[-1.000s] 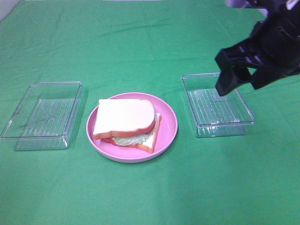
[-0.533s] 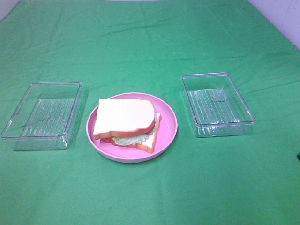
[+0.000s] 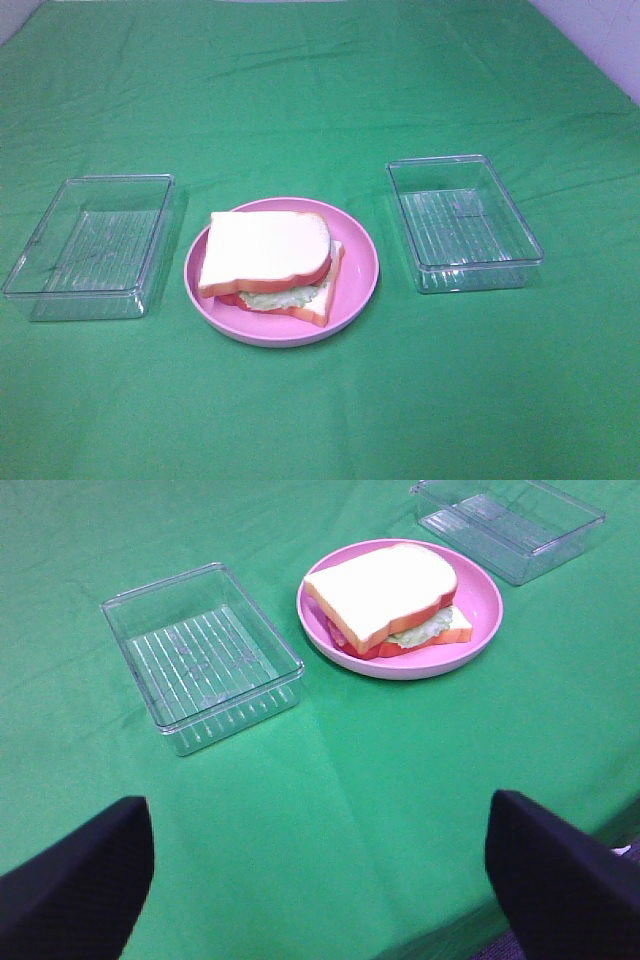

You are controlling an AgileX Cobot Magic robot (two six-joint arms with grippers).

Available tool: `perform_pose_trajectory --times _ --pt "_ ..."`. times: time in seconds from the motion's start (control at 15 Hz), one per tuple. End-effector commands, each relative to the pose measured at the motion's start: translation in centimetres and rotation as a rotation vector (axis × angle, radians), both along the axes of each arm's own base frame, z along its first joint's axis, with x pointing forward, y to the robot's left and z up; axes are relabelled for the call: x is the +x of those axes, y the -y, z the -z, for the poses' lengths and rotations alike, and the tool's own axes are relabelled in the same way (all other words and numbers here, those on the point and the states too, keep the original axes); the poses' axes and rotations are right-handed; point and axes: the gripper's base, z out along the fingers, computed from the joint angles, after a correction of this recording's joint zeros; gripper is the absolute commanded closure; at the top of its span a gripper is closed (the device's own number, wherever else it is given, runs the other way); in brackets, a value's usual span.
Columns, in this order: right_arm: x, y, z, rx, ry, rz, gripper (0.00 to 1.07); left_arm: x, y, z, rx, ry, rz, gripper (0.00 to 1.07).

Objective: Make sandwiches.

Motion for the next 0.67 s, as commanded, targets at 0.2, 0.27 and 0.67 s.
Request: perform_pose_trajectory --times 0.2,0.27,0.67 --pt "-1.37 0.43 -0.07 0.035 0.103 -0.026 0.38 -0.23 -0.09 -0.06 -0.016 0.027 0.008 0.21" --pt "-1.37 0.43 -0.07 0.035 0.103 -0.026 0.38 -0.24 -0.09 -0.06 -0.016 0.028 -0.005 0.21" --pt "-1.19 0.48 -0.07 0.028 0.105 0.175 0.38 -0.44 0.08 -0.06 -0.009 0.031 -0.326 0.22"
